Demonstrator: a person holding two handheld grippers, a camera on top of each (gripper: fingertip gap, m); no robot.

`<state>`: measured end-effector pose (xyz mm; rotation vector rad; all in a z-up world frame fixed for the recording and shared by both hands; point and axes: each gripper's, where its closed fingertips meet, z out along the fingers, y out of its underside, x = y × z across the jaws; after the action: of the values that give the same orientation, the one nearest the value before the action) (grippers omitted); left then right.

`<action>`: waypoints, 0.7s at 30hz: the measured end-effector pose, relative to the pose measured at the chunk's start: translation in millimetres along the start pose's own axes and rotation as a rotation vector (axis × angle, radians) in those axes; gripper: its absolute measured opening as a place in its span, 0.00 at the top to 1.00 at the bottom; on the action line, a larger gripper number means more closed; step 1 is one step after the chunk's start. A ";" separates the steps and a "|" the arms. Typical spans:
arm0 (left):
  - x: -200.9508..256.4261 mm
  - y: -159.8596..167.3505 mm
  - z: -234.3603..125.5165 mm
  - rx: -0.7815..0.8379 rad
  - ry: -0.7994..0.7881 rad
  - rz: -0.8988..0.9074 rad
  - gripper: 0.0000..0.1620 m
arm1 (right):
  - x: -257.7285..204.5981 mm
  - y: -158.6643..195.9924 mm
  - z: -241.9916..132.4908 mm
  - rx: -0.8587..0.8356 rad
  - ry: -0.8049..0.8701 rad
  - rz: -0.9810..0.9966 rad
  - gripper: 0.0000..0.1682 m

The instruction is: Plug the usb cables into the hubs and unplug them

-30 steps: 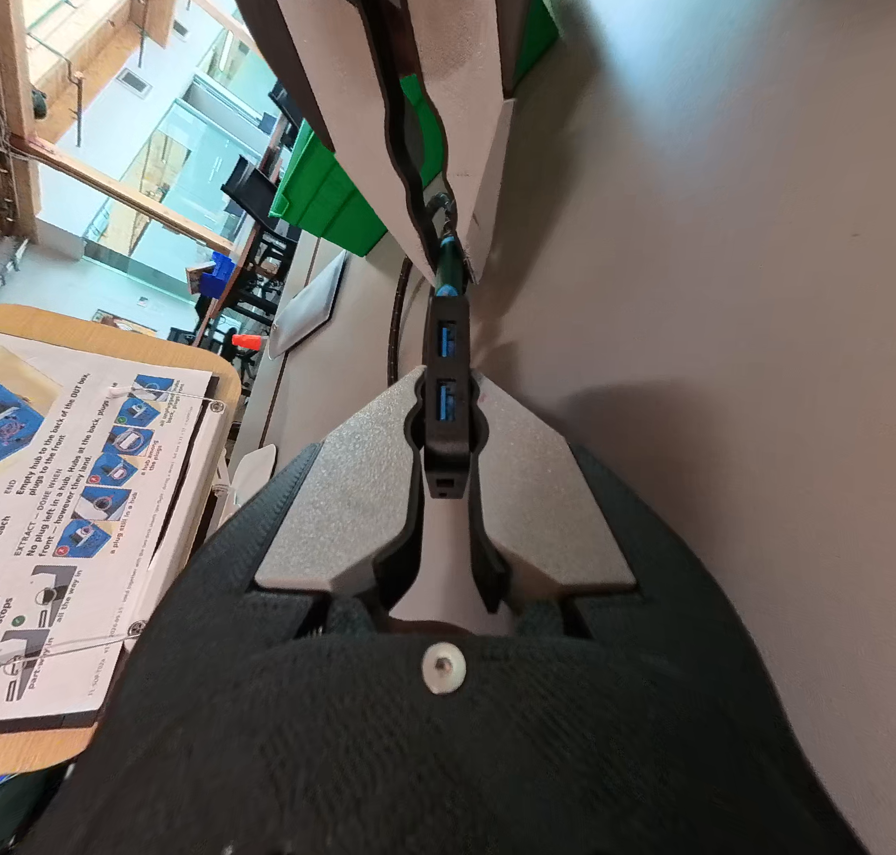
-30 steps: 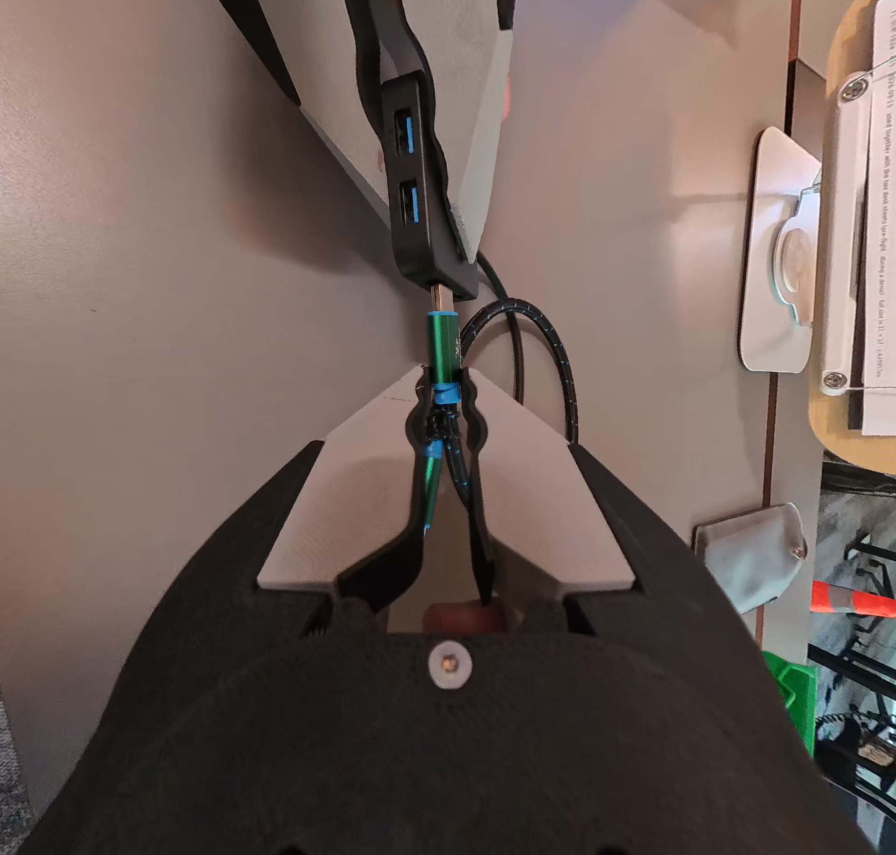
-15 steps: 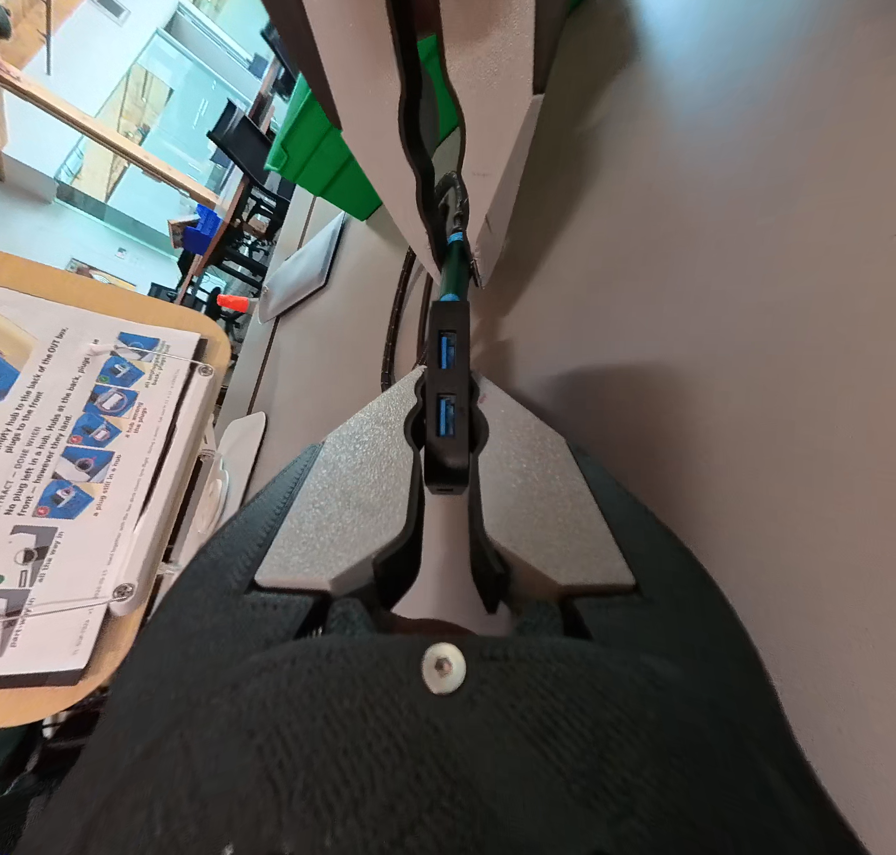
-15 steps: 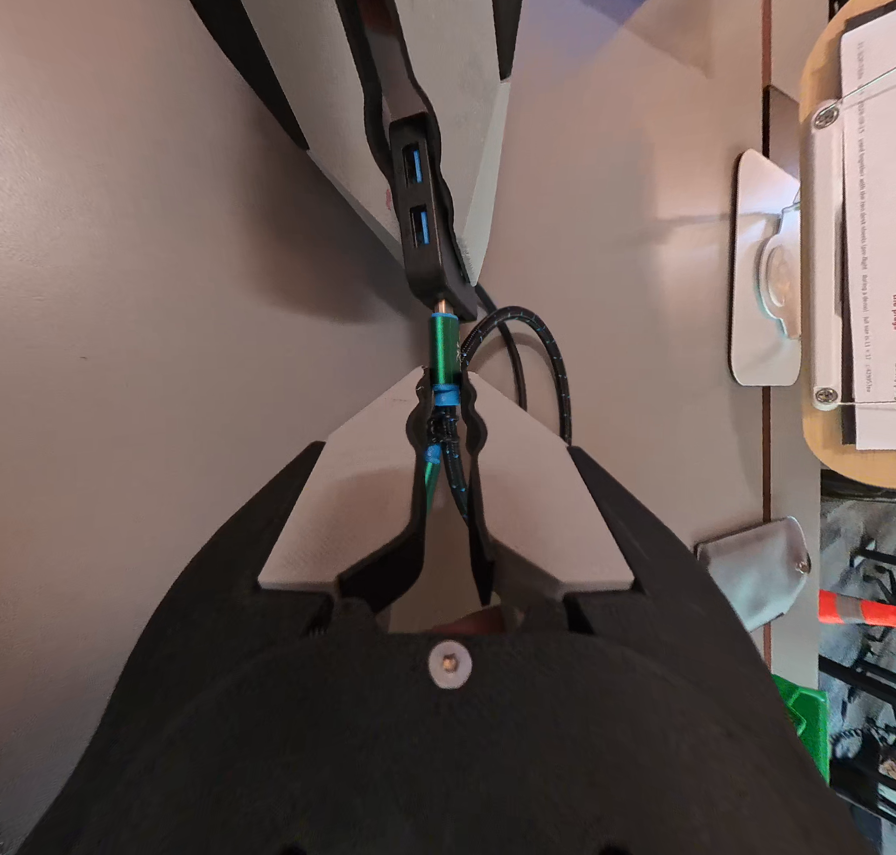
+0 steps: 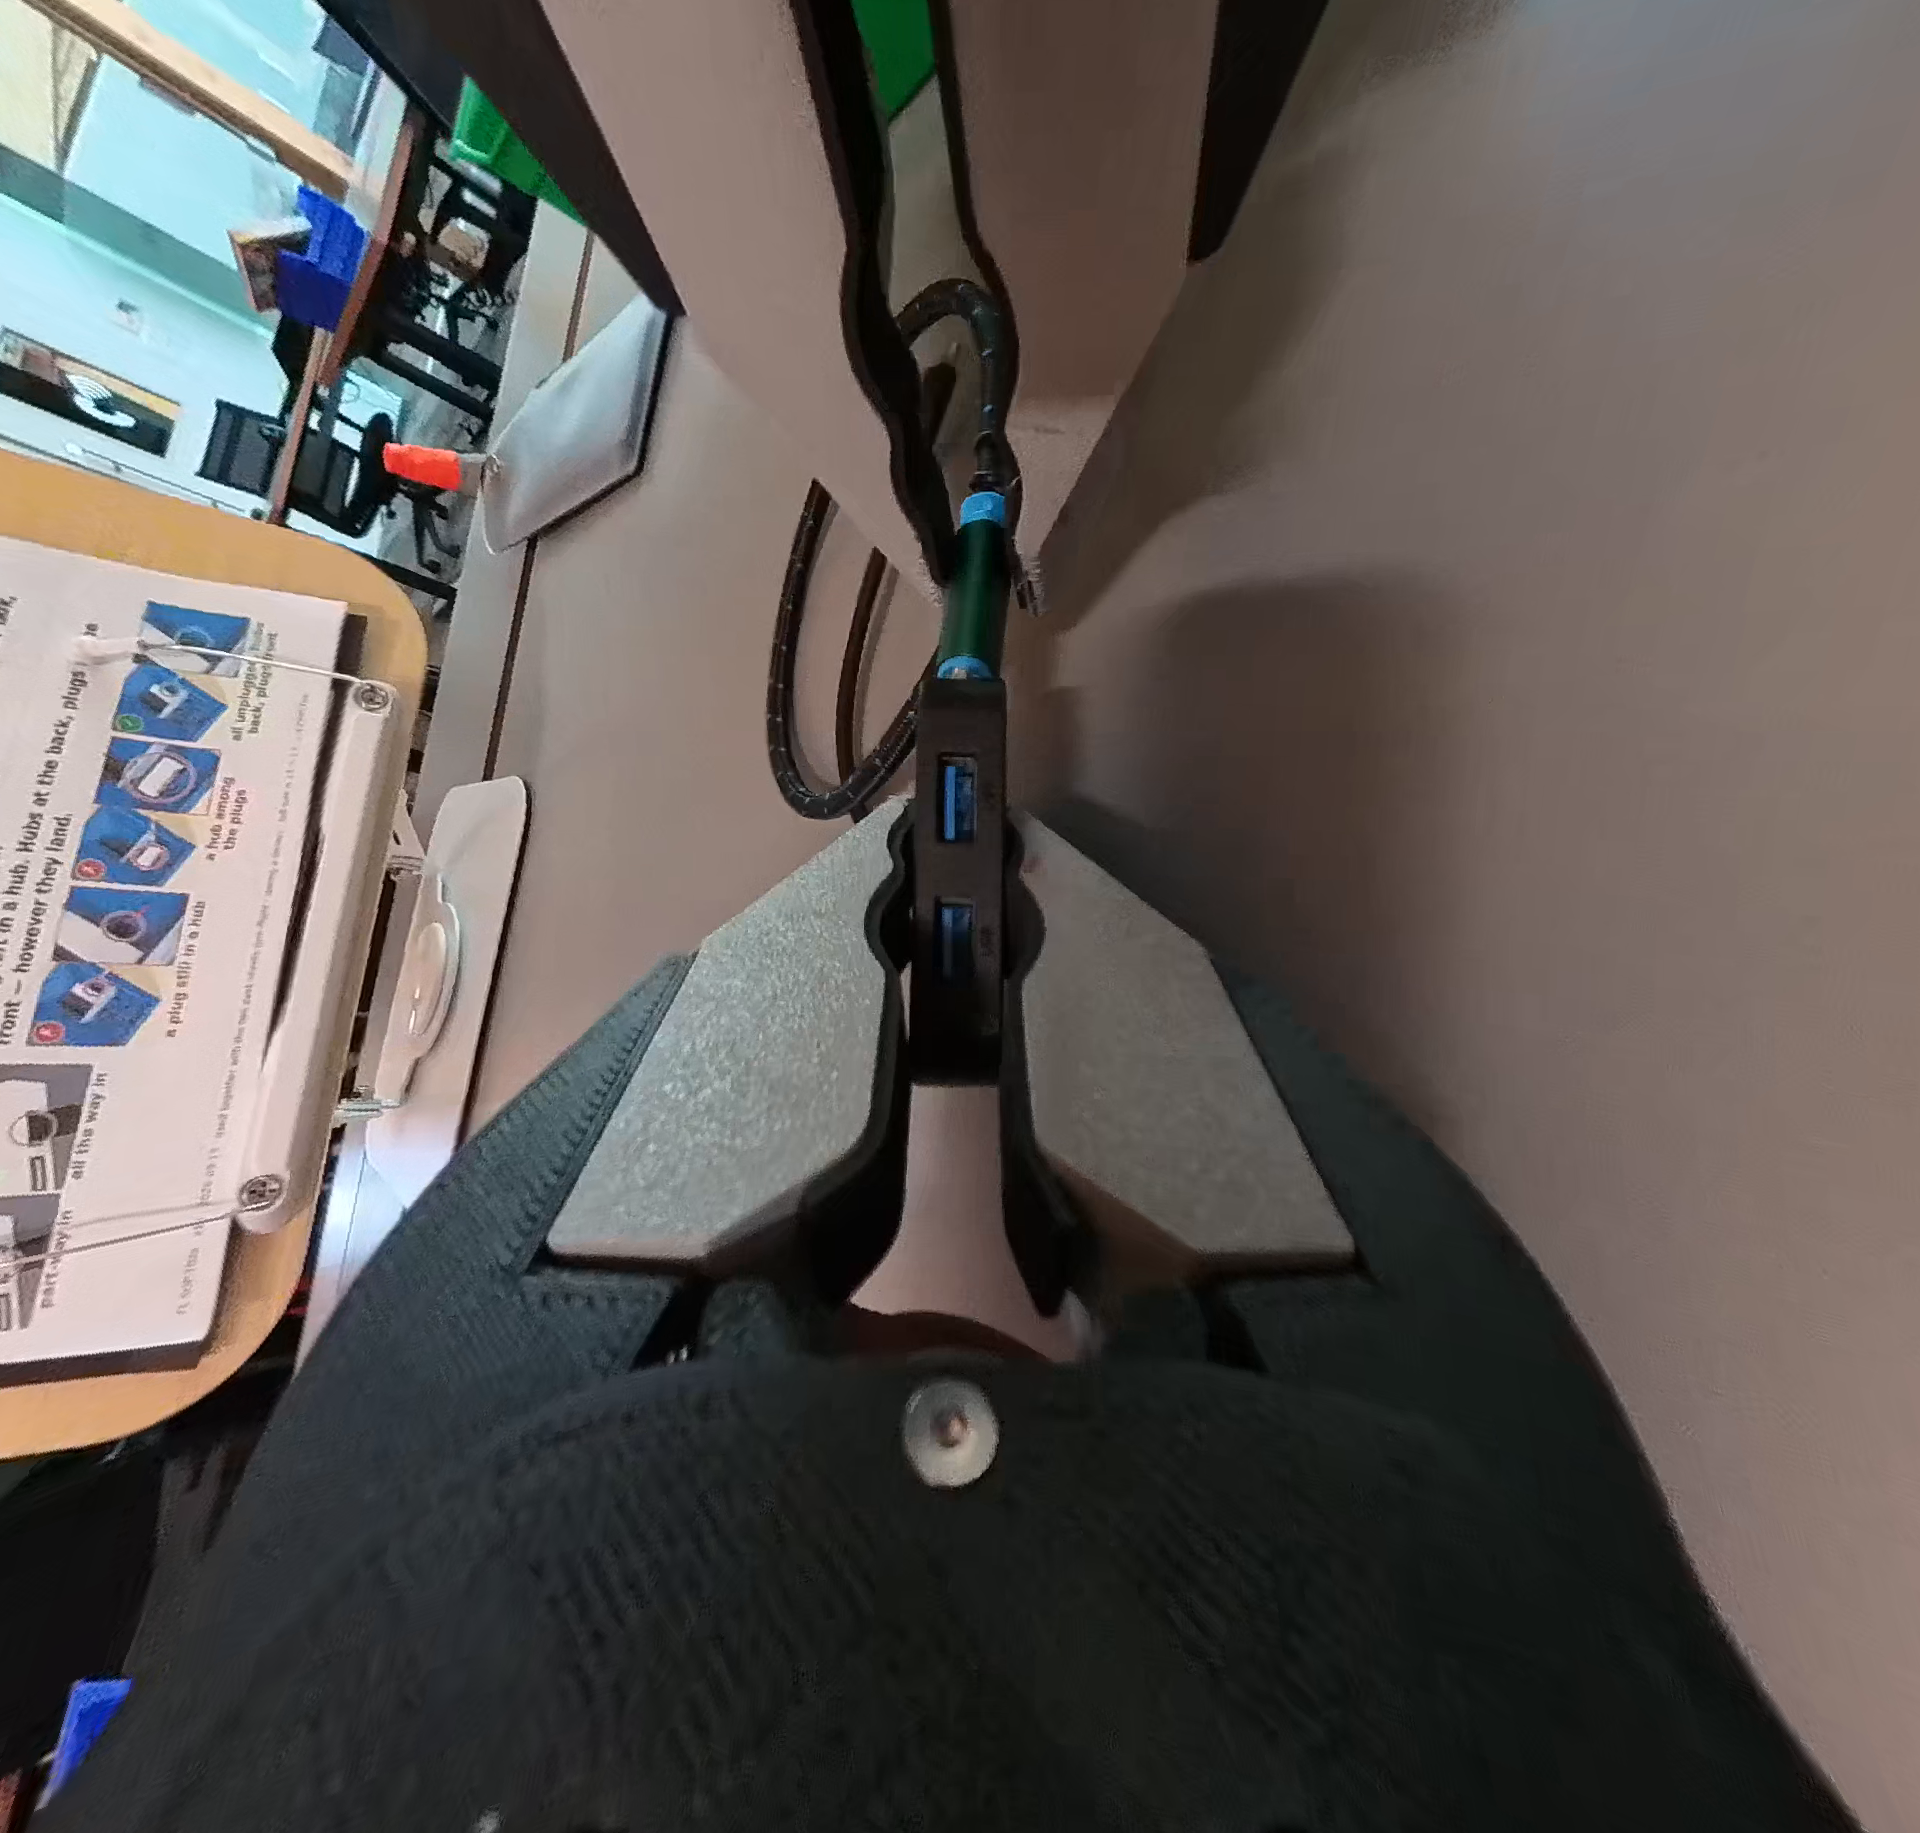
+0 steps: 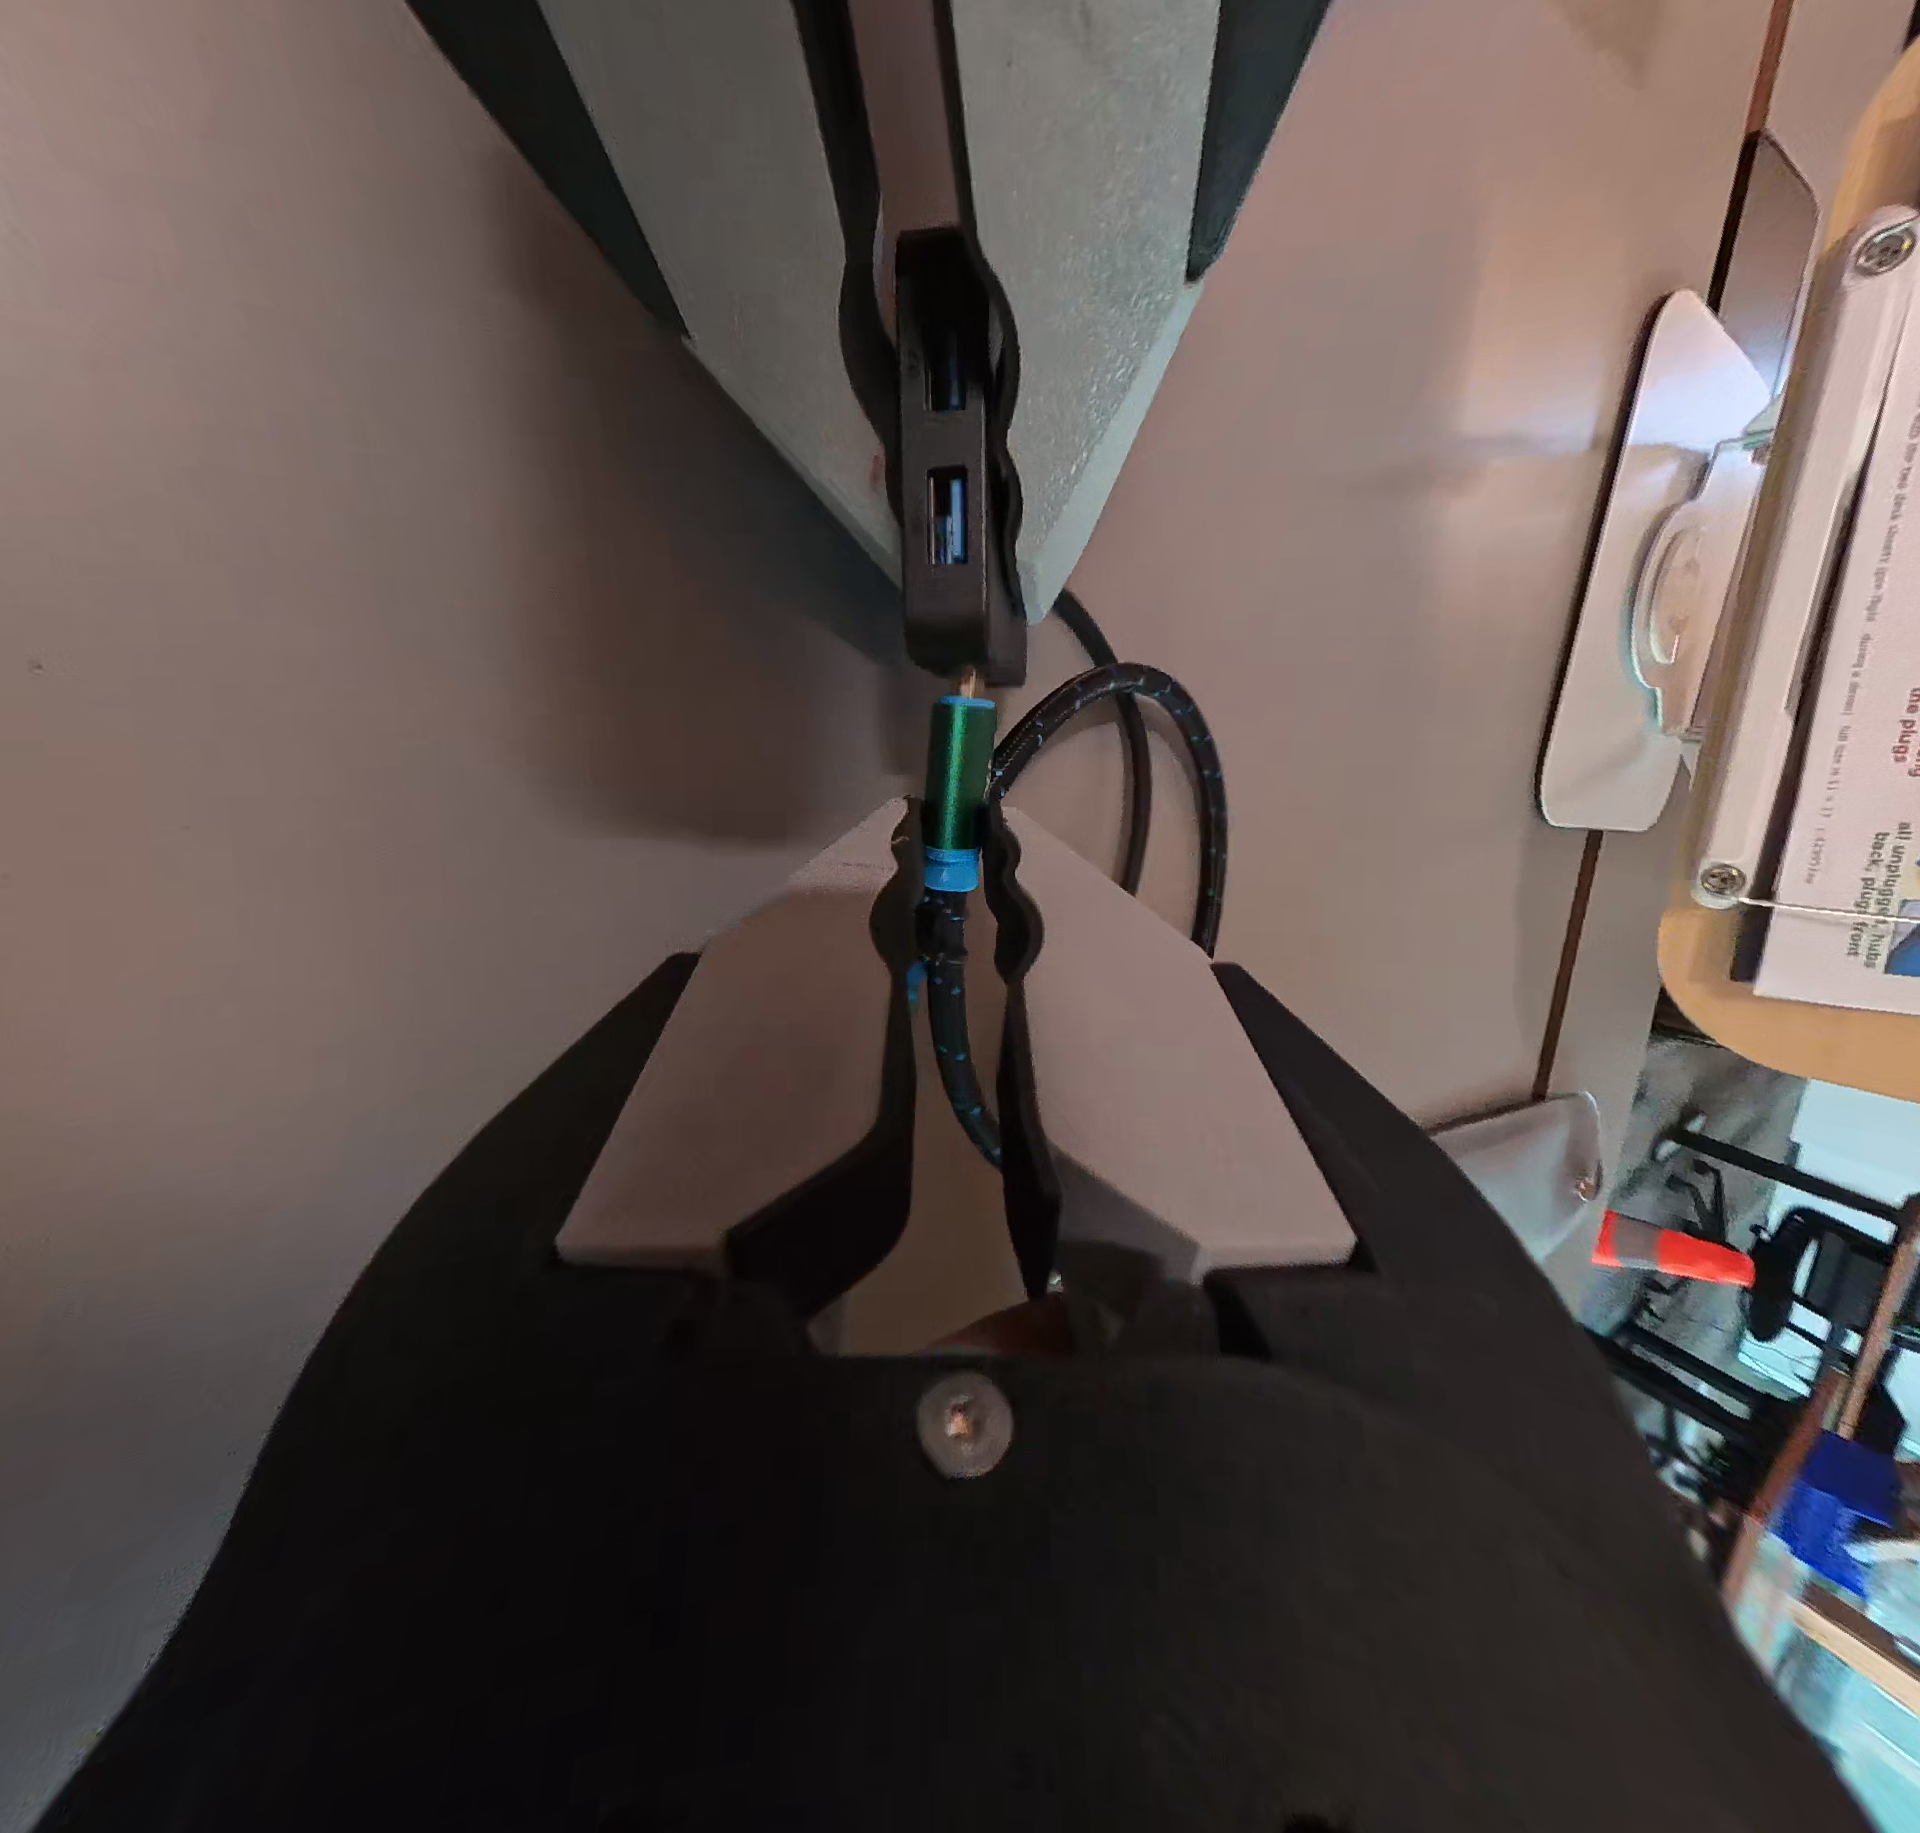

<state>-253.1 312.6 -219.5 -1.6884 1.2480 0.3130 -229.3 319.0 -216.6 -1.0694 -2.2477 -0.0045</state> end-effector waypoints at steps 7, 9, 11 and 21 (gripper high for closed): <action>-0.3 6.0 -1.8 -0.010 0.016 0.006 0.95 | -0.6 -17.1 0.3 0.101 -0.070 0.030 0.95; -1.7 7.2 -0.8 -0.018 0.008 0.013 0.94 | -0.2 -16.1 1.7 0.122 -0.078 0.052 0.95; -5.0 7.2 -0.9 -0.005 -0.009 0.010 0.93 | 2.2 -16.9 1.5 0.154 -0.031 0.048 0.94; -10.3 -3.3 -6.2 0.106 -0.029 -0.085 0.87 | 9.4 -28.2 10.2 0.198 0.103 0.025 0.94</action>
<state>-256.9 313.6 -207.7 -1.6358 1.1482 0.2157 -258.9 309.4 -212.3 -0.9680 -2.0940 0.1667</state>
